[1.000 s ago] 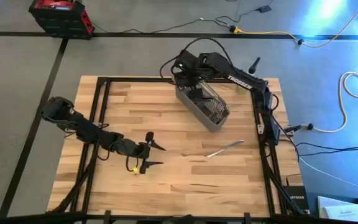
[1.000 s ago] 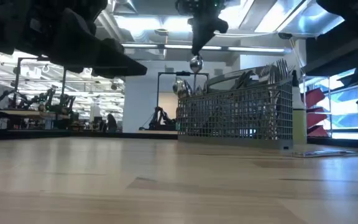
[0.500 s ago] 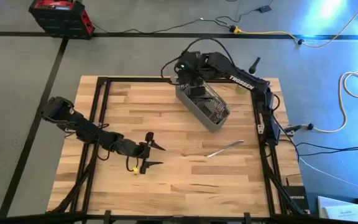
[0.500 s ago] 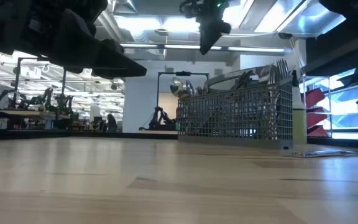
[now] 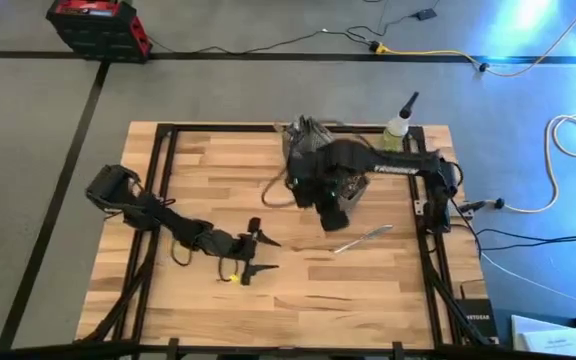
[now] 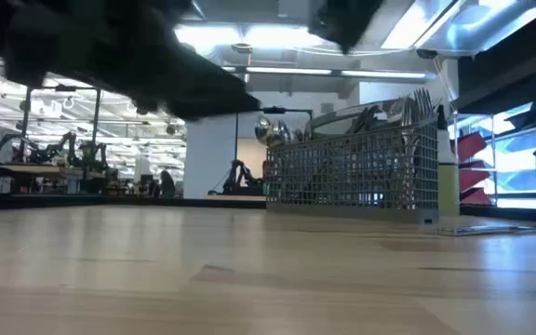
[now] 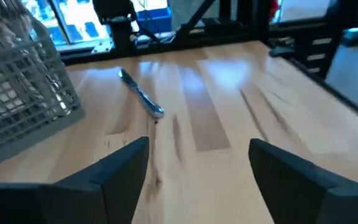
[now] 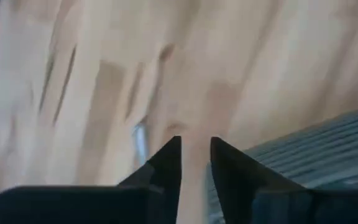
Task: Sort silverware
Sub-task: Put the silver knife into the gray silverware organizer
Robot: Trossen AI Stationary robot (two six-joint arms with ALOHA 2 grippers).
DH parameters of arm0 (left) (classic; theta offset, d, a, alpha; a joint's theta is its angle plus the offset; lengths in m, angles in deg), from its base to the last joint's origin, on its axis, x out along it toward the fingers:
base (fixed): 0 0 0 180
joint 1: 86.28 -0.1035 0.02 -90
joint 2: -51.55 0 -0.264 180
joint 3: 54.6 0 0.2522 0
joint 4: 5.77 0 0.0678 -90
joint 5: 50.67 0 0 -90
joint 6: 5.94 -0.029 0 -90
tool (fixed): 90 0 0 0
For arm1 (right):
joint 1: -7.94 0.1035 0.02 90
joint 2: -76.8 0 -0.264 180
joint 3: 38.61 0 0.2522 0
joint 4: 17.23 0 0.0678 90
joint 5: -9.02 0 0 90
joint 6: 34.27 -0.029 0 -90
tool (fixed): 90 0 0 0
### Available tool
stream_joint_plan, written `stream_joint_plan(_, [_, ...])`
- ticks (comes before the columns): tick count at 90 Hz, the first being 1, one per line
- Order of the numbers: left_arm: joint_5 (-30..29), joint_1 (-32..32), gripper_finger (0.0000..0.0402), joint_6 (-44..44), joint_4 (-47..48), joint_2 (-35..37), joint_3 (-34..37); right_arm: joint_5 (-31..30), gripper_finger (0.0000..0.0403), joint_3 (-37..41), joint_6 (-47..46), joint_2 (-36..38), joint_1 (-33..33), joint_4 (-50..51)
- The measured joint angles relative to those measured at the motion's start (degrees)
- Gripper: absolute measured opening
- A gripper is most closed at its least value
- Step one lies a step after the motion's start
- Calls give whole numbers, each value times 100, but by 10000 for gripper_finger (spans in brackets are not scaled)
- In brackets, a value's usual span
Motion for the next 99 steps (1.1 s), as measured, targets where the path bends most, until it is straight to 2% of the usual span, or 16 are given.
stream_joint_plan(14, [341,-50,263,-56,-1,-1187,-891,-189,35,2009,-1164,937,344,-184])
stream_joint_plan(19, [315,-45,263,-205,6,-1531,-1201,-134,26,2892,-1655,1350,444,-646])
stream_joint_plan(25, [55,-45,263,-234,25,-1762,-1506,236,15,3995,-2127,1974,571,-1526])
stream_joint_plan(34, [12,-49,263,-405,-18,-1799,-1748,391,2,5557,-2745,3118,781,-3248])
stream_joint_plan(49, [70,-40,263,-615,4,-1803,-1749,-360,5,7894,-4530,4711,1184,-6319])
stream_joint_plan(56, [70,-91,263,-488,-38,-1797,-1753,-385,5,8993,-5665,5056,1396,-8469])
stream_joint_plan(63, [100,-141,263,-337,-13,-1797,-1751,-49,5,9919,-6500,5092,1590,-10341])
stream_joint_plan(71, [122,-180,263,-224,-37,-1797,-1753,85,5,10604,-7171,4931,1910,-11982])
stream_joint_plan(78, [130,-200,263,-182,14,-1797,-1753,65,5,10815,-7390,4750,2287,-12693])
stream_joint_plan(86, [144,-199,263,-149,46,-1797,-1753,-298,2,10681,-7167,4727,2719,-12535])
stream_joint_plan(99, [147,-178,263,-154,81,-1797,-1749,-1580,1,10455,-6772,4716,3402,-11540])
